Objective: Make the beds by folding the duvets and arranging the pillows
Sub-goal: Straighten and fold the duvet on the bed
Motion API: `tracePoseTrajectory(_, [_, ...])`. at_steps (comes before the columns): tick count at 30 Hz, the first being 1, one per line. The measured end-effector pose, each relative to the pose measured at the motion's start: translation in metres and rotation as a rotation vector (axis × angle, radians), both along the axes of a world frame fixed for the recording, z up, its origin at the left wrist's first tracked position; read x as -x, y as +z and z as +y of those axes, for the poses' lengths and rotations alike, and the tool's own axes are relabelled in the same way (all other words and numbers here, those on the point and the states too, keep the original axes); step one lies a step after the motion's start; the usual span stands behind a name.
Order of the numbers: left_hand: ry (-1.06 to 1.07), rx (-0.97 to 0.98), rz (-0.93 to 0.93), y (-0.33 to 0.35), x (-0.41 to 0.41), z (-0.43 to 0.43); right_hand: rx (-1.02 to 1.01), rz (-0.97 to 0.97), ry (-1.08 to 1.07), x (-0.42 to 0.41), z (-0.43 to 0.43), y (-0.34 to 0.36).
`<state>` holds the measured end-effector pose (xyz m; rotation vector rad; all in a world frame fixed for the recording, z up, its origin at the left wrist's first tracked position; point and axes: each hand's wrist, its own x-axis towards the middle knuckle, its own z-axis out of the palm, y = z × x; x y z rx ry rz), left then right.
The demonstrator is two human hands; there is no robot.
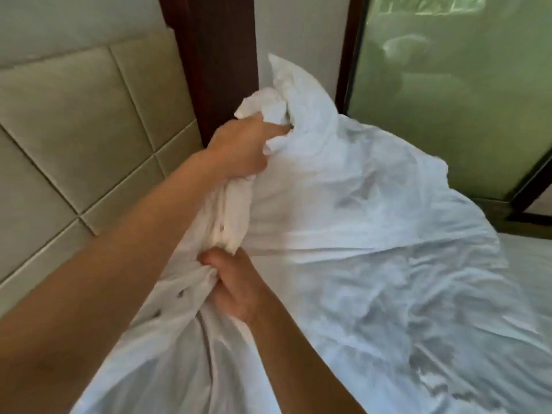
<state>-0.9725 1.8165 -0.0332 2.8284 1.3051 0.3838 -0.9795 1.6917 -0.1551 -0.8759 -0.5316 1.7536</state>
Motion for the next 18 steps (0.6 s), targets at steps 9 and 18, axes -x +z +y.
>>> tracePoseTrajectory(9, [0.572, 0.897, 0.290, -0.324, 0.238, -0.025, 0.593, -0.769, 0.253, 0.035, 0.009, -0.168])
tracePoseTrajectory(18, [1.246, 0.745, -0.125, -0.399, 0.369, -0.058, 0.717, -1.125, 0.322, -0.035, -0.023, -0.223])
